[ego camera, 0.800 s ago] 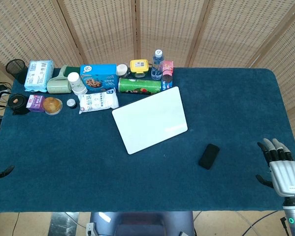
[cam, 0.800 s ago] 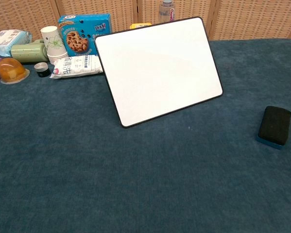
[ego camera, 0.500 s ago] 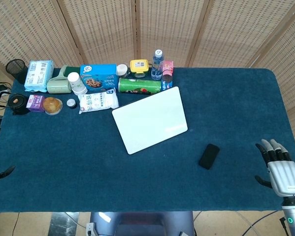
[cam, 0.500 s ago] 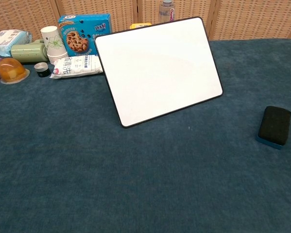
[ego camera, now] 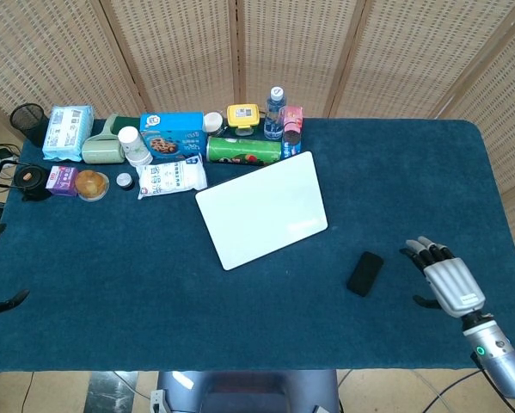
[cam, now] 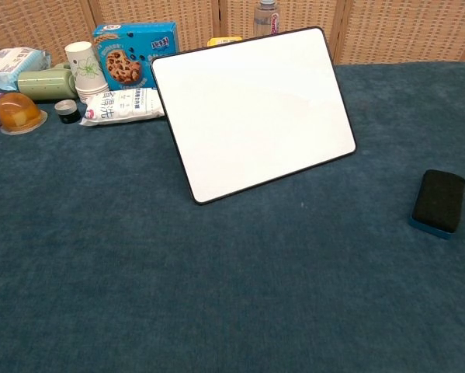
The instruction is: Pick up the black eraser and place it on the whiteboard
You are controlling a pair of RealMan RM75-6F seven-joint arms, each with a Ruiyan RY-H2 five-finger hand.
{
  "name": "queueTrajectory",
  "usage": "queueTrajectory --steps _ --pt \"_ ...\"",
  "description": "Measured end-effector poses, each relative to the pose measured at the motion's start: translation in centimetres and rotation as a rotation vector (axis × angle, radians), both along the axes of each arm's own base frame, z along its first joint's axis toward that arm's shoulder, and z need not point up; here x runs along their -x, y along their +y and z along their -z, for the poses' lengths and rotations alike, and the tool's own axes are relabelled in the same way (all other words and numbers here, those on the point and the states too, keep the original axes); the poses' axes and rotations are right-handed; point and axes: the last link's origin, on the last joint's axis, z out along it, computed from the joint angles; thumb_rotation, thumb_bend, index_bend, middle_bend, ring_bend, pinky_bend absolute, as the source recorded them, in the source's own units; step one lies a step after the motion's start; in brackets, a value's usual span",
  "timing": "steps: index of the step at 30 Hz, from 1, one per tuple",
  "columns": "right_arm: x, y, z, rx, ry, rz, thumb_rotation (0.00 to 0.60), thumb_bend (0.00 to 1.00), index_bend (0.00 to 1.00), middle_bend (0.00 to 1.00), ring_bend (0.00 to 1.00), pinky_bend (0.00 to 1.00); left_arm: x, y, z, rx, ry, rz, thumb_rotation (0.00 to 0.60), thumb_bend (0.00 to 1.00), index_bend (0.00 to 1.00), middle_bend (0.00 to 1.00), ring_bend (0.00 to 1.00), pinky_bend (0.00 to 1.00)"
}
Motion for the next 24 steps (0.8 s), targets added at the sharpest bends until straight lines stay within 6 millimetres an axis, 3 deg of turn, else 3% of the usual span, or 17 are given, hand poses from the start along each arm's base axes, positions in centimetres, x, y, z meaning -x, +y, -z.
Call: queueTrajectory --steps 6,14,24 --pt "-0.7 -2.4 3.6 -0.112 -0.008 -0.095 0.6 0.0 0.2 0.22 0.21 0.31 0.1 0.2 0.1 -0.005 0.004 -0.016 0.6 0.12 0.0 0.0 0.0 0.07" --pt "-1.5 -4.0 7.2 -0.198 0.05 -0.197 0.6 0.0 0.25 0.24 0.22 0.33 0.2 0.4 0.0 -0.006 0.004 -0.024 0.6 0.12 0.0 0.0 0.0 0.07" --pt "-2.6 -5.2 9.5 -0.233 0.08 -0.257 0.6 0.0 0.35 0.32 0.28 0.35 0.3 0.5 0.0 -0.004 0.0 -0.025 0.6 0.12 0.0 0.0 0.0 0.07"
